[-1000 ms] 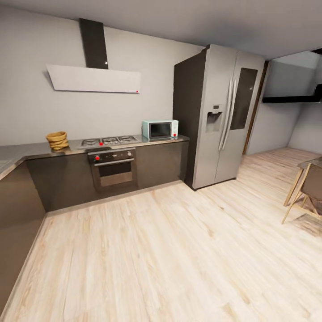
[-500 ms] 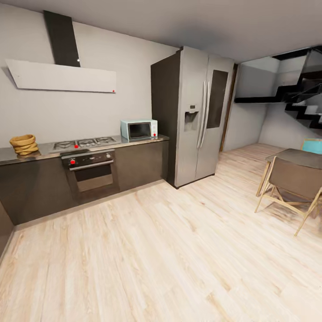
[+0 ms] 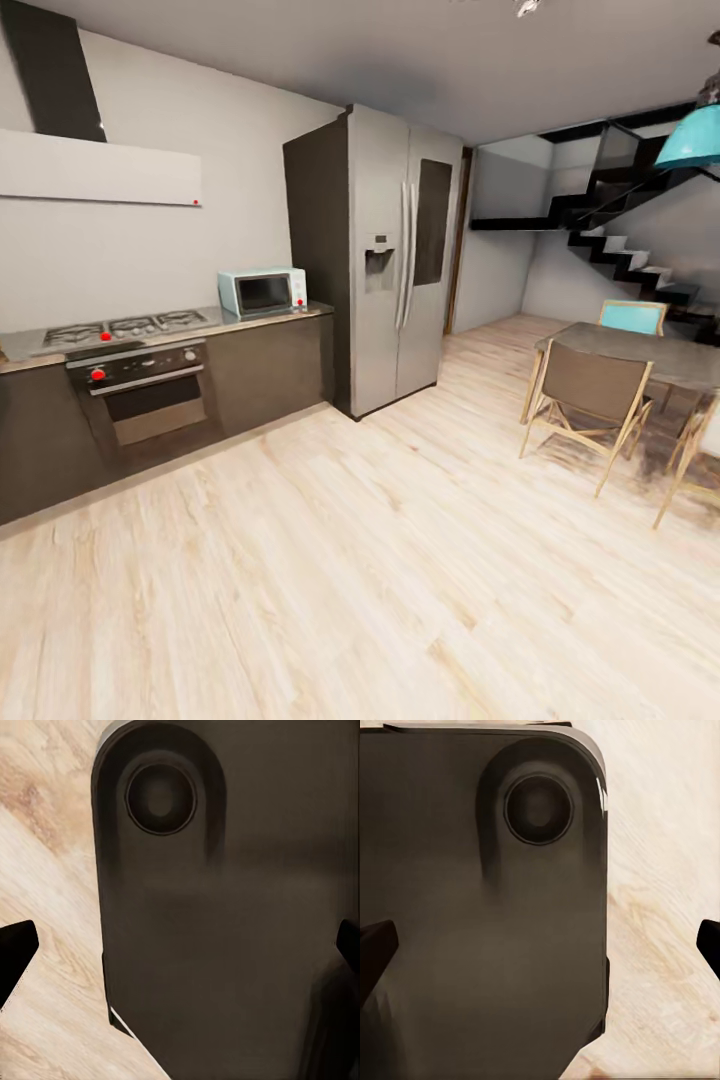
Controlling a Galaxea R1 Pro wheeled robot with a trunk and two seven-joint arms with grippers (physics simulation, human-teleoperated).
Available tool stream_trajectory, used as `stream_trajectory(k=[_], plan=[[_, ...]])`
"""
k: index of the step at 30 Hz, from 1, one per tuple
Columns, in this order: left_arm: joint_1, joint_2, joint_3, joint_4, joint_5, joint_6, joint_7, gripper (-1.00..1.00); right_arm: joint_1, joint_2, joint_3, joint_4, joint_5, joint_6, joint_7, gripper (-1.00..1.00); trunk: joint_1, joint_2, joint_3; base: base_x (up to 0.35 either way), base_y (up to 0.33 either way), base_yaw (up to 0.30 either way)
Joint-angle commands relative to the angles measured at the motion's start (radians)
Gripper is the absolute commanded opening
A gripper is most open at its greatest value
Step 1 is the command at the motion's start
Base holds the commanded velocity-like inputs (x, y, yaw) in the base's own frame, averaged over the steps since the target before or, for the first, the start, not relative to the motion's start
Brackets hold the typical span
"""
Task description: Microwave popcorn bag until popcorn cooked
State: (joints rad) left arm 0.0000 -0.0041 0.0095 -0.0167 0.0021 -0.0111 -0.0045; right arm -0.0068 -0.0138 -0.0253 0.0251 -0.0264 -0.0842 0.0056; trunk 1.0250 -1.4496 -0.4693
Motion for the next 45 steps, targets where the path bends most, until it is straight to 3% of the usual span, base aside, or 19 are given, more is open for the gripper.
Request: stream_trajectory(k=[1,6,15,25,45], plan=[[0.0,0.0,0.001,0.0,0.0,-0.001,-0.002,1.0,-0.001,-0.001,-0.002,0.002,-0.003,-0.006,0.001,1.0,0.0,0.0,-0.001,0.0,0.0,-0.295],[0.0,-0.011,0.0,0.0,0.0,-0.001,-0.003,1.0,-0.001,-0.001,-0.002,0.002,-0.003,-0.006,0.001,1.0,0.0,0.0,-0.001,0.0,0.0,-0.295],[0.0,-0.059,0.004,-0.002,0.002,-0.002,-0.005,1.0,-0.001,-0.002,-0.002,0.002,-0.003,-0.006,0.001,1.0,0.0,0.0,-0.001,0.0,0.0,-0.295],[0.0,-0.061,0.004,0.0,0.003,-0.001,-0.005,1.0,-0.001,-0.003,-0.001,0.002,0.0,0.004,0.001,1.0,0.0,0.0,-0.001,0.034,0.0,-0.224],[0.0,-0.06,0.003,0.0,0.01,0.013,-0.005,1.0,-0.001,-0.001,0.003,0.002,0.002,0.004,-0.013,1.0,0.0,0.0,-0.001,0.318,0.0,-0.002]])
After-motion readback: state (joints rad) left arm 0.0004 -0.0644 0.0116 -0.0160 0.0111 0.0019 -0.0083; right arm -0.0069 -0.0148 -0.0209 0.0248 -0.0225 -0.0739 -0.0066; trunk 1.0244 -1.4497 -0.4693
